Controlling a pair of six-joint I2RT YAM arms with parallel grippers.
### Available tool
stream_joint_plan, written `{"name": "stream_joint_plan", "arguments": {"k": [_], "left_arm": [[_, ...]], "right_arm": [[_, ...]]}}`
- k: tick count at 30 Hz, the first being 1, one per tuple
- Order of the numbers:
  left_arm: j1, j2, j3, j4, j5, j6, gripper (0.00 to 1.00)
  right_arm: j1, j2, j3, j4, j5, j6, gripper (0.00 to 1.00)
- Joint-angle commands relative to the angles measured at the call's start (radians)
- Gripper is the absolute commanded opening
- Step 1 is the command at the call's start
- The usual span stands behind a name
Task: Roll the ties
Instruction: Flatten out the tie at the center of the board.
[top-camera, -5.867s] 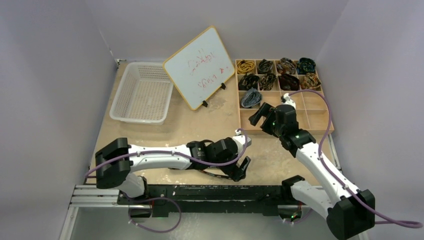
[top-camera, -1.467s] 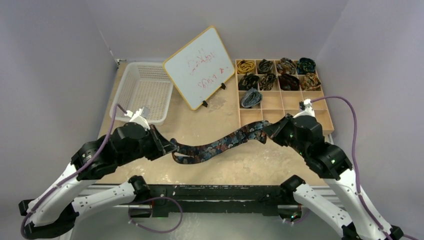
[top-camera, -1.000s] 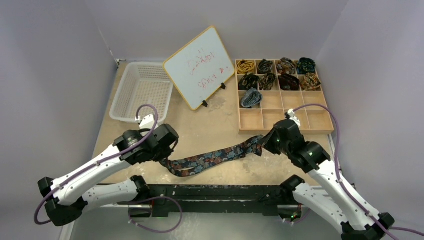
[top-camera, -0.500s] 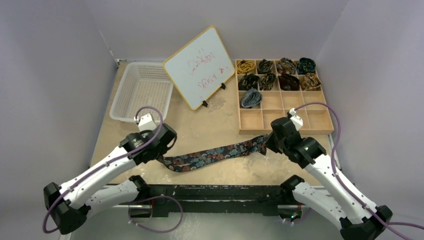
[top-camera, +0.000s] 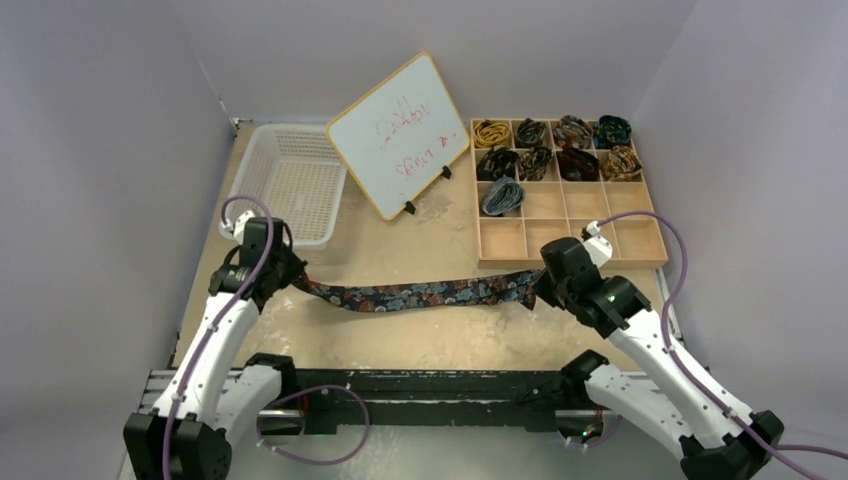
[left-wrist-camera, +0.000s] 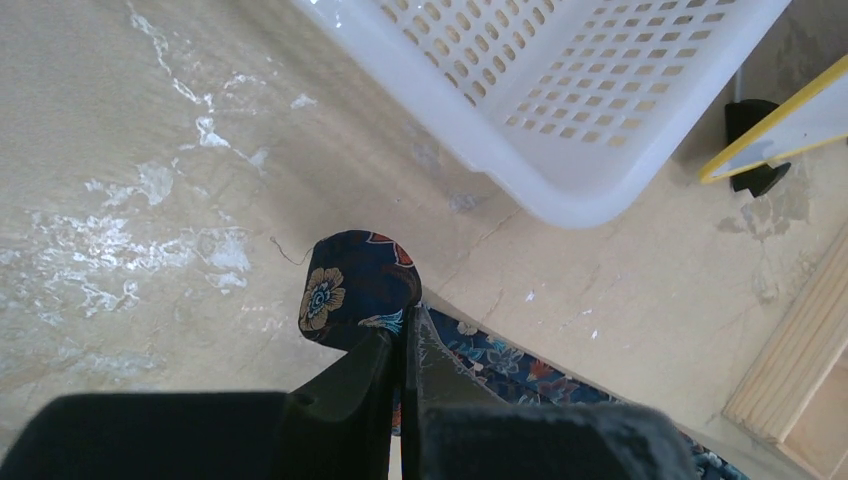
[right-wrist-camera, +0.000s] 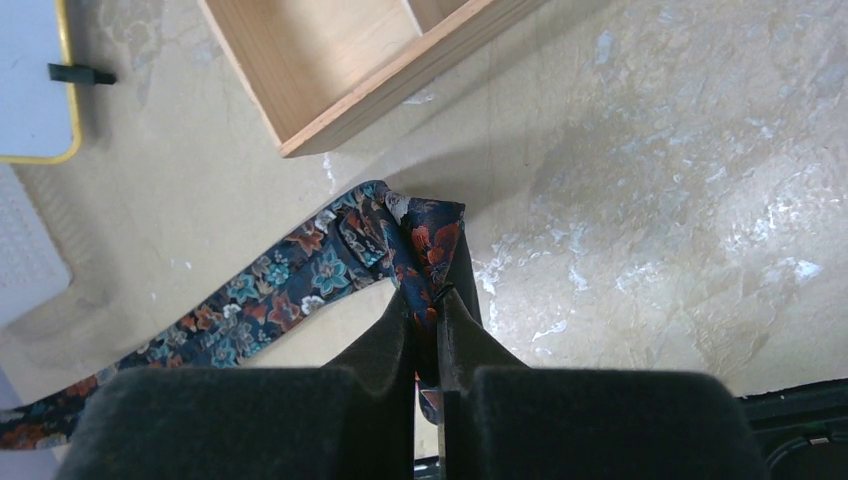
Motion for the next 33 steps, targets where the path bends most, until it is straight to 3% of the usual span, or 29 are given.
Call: {"name": "stream_joint_plan", "arguments": {"k": [1,3,5,7,9,11,14,19,22,26,28,33], "left_arm": [[0.026,-0.110,-0.055,0.054,0.036,-0.003,0.02],[0.027,-0.109,-0.070,0.038,0.041,-0.035,0.05],[0.027,-0.091,-0.087,0.033,0.054,-0.051,0.10],[0.027,-0.072,-0.099,0.023,0.055,-0.067,0.22],[0.027,-0.067,-0.094,0.002,0.033,-0.091,0.41],[0.027,-0.078,-0.074,0.000,0.018,-0.088,0.61],[0.027,-0.087,-0.010,-0.040,-0.010,-0.072,0.77],[0.027,-0.088,0.054,-0.056,0.015,-0.018,0.82],[0.027,-0.084,0.055,-0.046,0.044,0.012,0.85],[0.027,-0.057,0.056,-0.032,0.080,0.066,0.87],[0.028,-0.022,0.066,-0.040,0.097,0.093,0.89],[0.041,0.036,0.066,-0.046,0.163,0.094,0.91]], "right_arm": [[-0.002,0.012,0.029,-0.036,0.075,0.058,0.02],[-0.002,0.014,0.025,-0.037,0.077,0.064,0.04],[-0.002,0.020,0.028,-0.047,0.086,0.073,0.12],[-0.002,0.021,0.043,-0.058,0.105,0.080,0.34],[-0.002,0.021,0.073,-0.084,0.152,0.092,0.48],[-0.001,0.025,0.107,-0.117,0.192,0.106,0.51],[-0.001,0.043,0.162,-0.154,0.219,0.118,0.55],[-0.002,0.046,0.210,-0.081,0.207,0.039,0.59],[-0.002,0.033,0.145,0.227,0.016,-0.154,0.65],[0.007,0.103,-0.016,0.673,-0.469,-0.373,0.73],[0.049,0.155,-0.063,0.834,-0.577,-0.465,0.87],[0.220,0.293,-0.076,1.030,-0.534,-0.704,0.93]]}}
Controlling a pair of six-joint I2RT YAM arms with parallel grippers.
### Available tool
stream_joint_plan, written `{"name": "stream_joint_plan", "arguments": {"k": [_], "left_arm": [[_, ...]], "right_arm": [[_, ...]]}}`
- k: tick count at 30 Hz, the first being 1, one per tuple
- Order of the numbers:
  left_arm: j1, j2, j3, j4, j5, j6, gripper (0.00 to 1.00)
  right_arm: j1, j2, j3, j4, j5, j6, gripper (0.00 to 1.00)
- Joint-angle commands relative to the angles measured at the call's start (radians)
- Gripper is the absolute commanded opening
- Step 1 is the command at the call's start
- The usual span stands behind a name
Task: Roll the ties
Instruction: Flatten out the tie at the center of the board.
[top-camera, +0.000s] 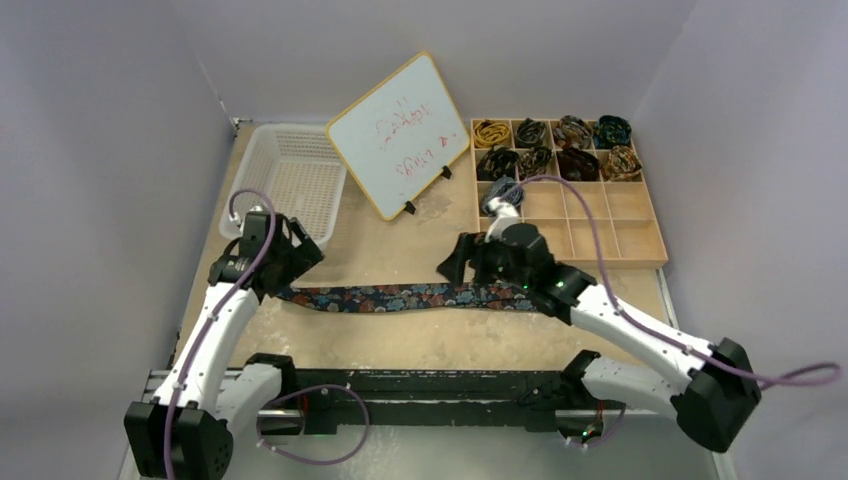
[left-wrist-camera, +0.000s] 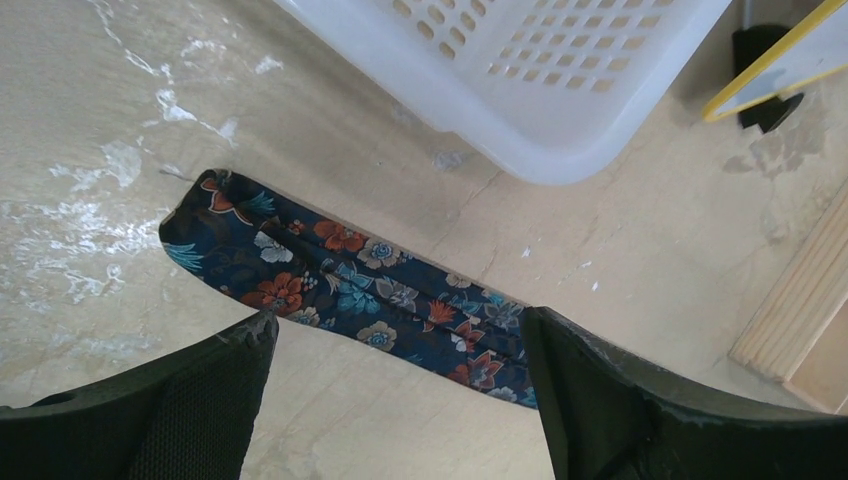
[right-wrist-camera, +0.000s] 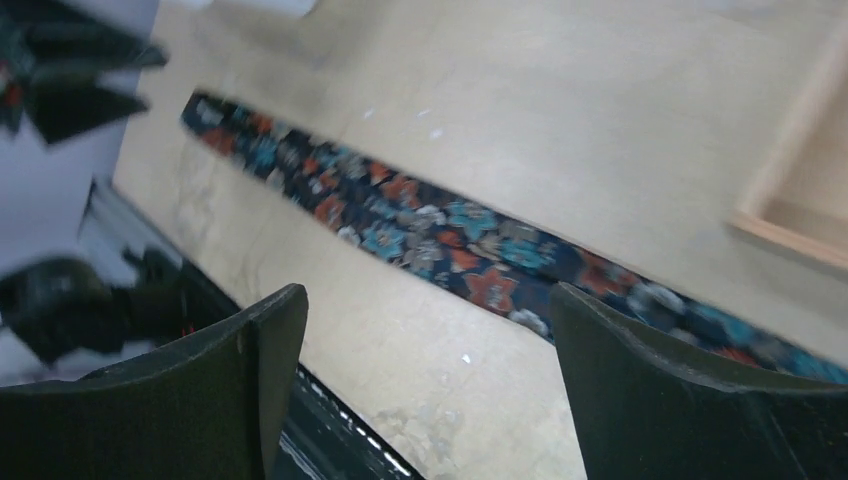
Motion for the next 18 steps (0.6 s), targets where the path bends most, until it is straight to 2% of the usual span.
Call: {"name": "stream_joint_plan", "arguments": {"k": [1,4,8,18], "left_arm": [[0.020,0.023,0.023,0.003,0.081,0.036,0.91],[0.022,0.011,0.026,-0.030,0.089,0.028,0.91],[0.021,-0.049,0.024,-0.066,0.119,0.002,0.91],[0.021,-0.133,0.053,-0.118,0.114,-0.023,0.90]], "right_arm": [[0.104,0.090,-0.008,0.349,-0.126,-0.304,0.93],[0.157,0.213,-0.002,0.437,-0.159,-0.426,0.99],[0.231,0.305,-0.013,0.572,-0.175,-0.564,0.99],[0.317,0.626,0.168,0.428,-0.202,-0.749,0.99]]}}
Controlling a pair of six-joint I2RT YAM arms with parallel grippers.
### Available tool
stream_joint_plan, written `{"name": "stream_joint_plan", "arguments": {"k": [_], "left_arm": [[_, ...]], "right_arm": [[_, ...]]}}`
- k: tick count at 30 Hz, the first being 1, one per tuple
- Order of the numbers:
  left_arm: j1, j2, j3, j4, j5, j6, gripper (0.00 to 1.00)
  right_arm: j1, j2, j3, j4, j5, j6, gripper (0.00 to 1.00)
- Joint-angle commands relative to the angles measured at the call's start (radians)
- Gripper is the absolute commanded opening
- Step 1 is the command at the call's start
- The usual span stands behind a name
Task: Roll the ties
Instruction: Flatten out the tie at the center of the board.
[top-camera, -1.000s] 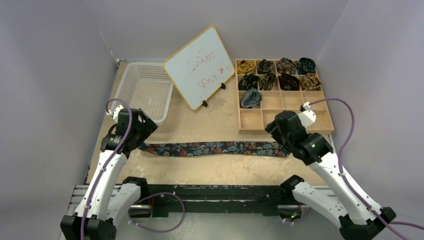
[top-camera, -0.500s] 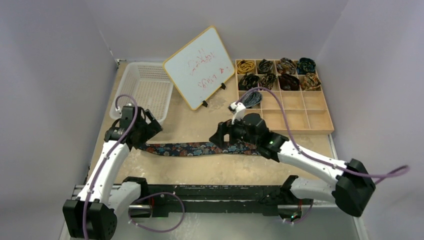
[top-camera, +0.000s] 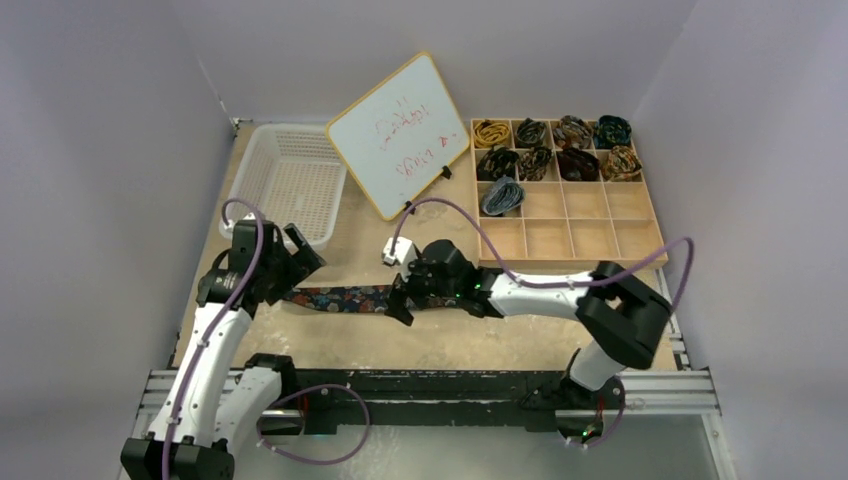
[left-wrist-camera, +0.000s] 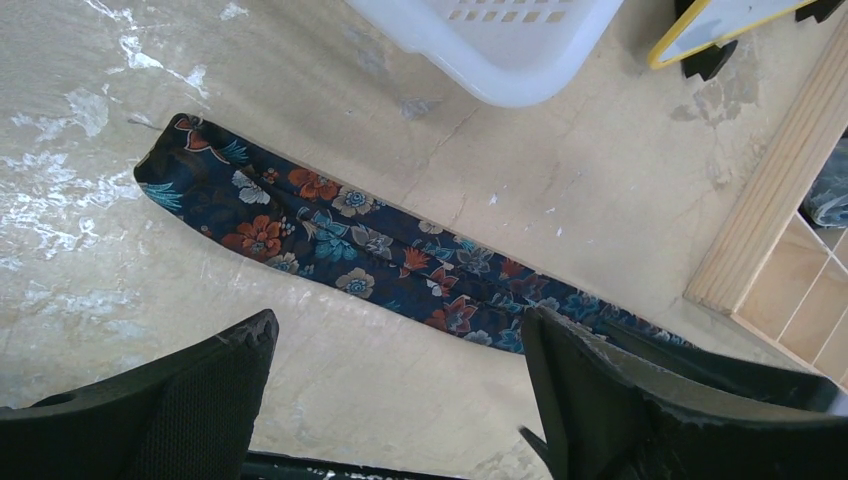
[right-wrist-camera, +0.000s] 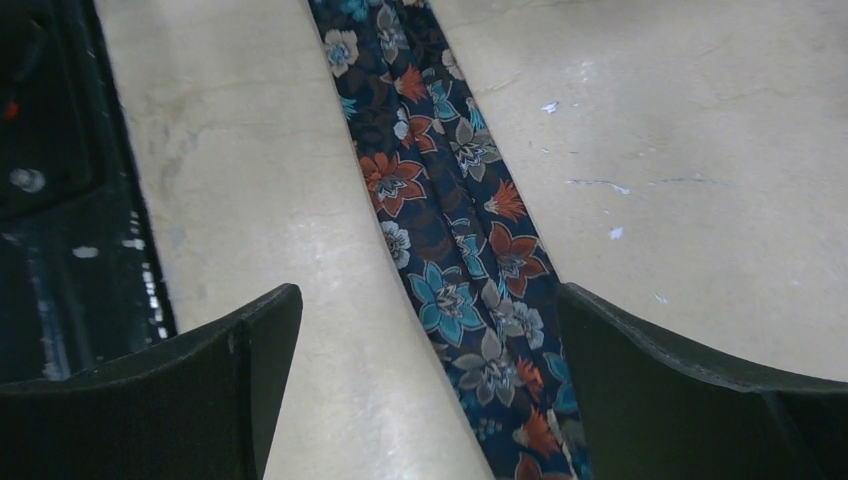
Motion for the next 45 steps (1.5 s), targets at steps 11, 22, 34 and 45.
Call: {"name": "stream_joint_plan", "arguments": {"k": [11,22,34,45], "left_arm": [[0.008,-0.039,0.054,-0.018,0.000,0.042,0.90],[0.008,-0.012,0.038,0.019,-0.006,0.067,0.89],[0.008,0.015,0.044,0.042,0.041,0.104,0.89],[0.008,0.038,0.050,0.058,0.052,0.116,0.88]], "right_arm": [[0.034,0.296,0.215,-0.101,0.069,-0.220,0.97],[0.049,0.255,0.165,-0.129,0.087,-0.086,0.62],[0.064,0.252,0.190,-0.423,0.154,-0.085,0.29],[0.066,0.253,0.240,-0.506,0.105,-0.092,0.26]]}}
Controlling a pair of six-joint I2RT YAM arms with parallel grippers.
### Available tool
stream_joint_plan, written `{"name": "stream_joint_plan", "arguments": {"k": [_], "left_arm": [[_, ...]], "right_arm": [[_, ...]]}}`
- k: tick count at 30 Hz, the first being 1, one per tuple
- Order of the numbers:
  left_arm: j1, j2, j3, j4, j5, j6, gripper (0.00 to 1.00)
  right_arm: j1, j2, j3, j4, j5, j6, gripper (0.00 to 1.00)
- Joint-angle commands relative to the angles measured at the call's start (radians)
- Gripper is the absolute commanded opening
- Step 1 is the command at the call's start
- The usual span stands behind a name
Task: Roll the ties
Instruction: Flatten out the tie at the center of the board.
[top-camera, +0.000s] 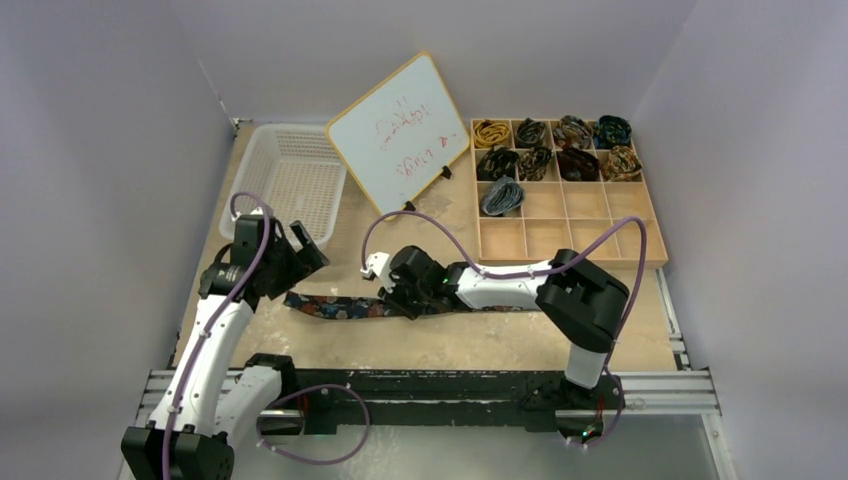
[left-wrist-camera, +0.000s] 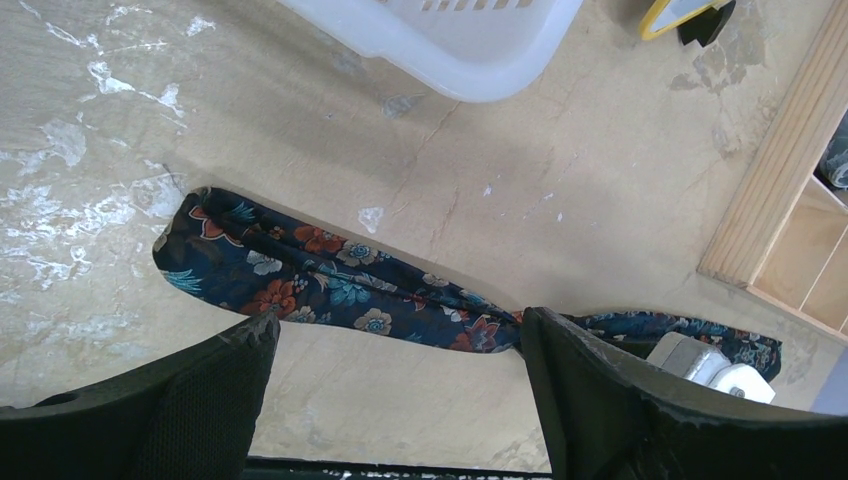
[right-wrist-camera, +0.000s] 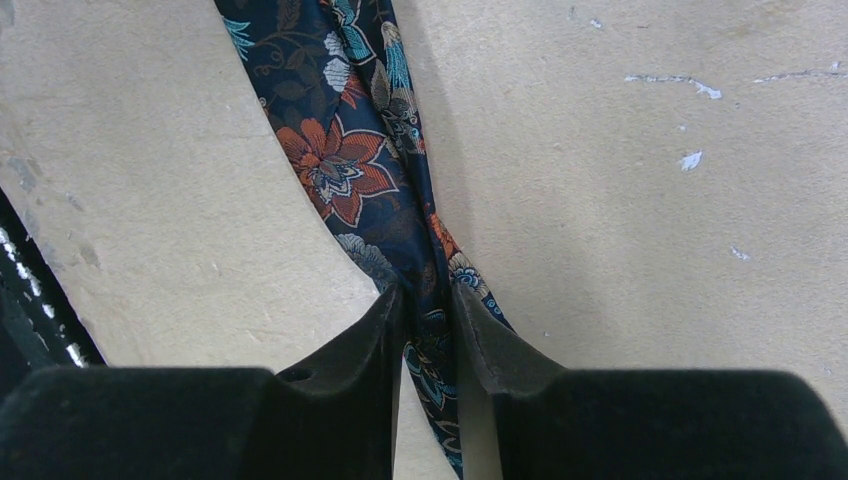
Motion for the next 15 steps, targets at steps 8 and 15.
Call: {"name": "stream_joint_plan", "arguments": {"k": [8,15], "left_arm": [[0.008,0.039,0.041,0.056,0.037,0.041,0.88],[0.008,0.105,0.051,0.092,0.070,0.068,0.87]], "right_arm": [[-0.016,0.004,0.073,-0.349,-0.065,-0.024,0.24],[-0.039,-0.057,0.019,-0.378,-0.048,0.117,0.28]]}}
